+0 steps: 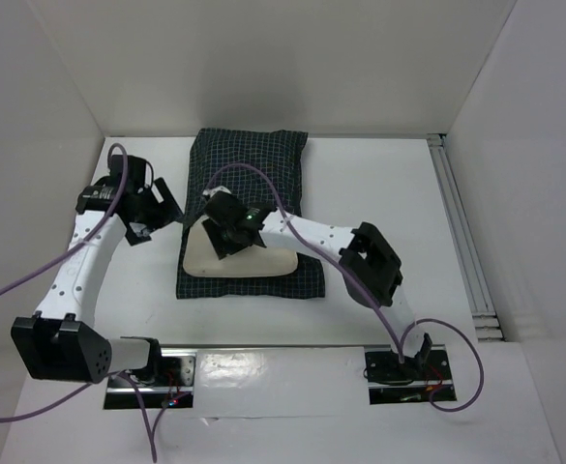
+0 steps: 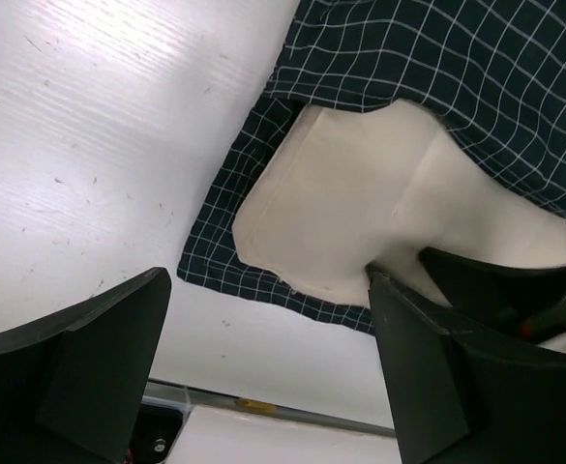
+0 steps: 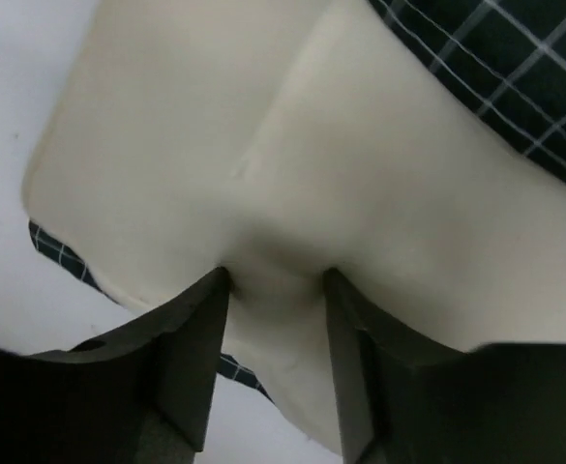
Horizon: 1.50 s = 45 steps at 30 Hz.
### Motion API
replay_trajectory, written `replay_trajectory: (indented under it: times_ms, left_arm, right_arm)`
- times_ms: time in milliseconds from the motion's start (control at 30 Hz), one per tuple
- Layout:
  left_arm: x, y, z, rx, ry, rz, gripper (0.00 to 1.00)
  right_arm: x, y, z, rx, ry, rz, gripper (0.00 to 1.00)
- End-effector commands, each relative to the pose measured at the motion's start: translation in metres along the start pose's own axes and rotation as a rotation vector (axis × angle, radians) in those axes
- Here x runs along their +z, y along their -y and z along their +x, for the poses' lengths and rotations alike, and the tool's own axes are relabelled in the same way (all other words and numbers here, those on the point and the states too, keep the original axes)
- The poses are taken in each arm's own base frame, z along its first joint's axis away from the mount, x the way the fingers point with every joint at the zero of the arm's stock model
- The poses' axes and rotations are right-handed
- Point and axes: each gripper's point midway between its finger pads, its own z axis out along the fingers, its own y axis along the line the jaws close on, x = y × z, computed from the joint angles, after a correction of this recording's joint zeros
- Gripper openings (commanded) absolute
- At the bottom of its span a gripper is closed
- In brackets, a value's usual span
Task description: Put the pillow into the pillowcase
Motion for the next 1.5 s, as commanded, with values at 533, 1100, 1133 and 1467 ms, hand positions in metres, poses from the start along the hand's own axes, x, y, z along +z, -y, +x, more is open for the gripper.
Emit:
replay_trajectory:
  times_ms: [533,1100,1133,1467]
  left_arm:
    - [0.040,0.060,0.114,0.112,-0.333,0.488,1.00]
    - [0.050,0.062,0.150,0.119,-0.366,0.469,1.00]
    - [0.052,0.061,0.148,0.119,-0.357,0.458,1.00]
    - [0.055,0.050,0.153,0.109,-0.368,0.437,0.99]
  right_arm:
    - [-0.092,0.159,0.067,0.166,-0.029,0.290,0.44]
    - [-0.058,0.077,-0.005,0.014,0.097,0.116,0.94]
    - [-0.055,0.075,-0.002,0.000,0.076,0.111,0.94]
    - [-0.008,0.099,0.065,-0.094,-0.106,0.229,0.65]
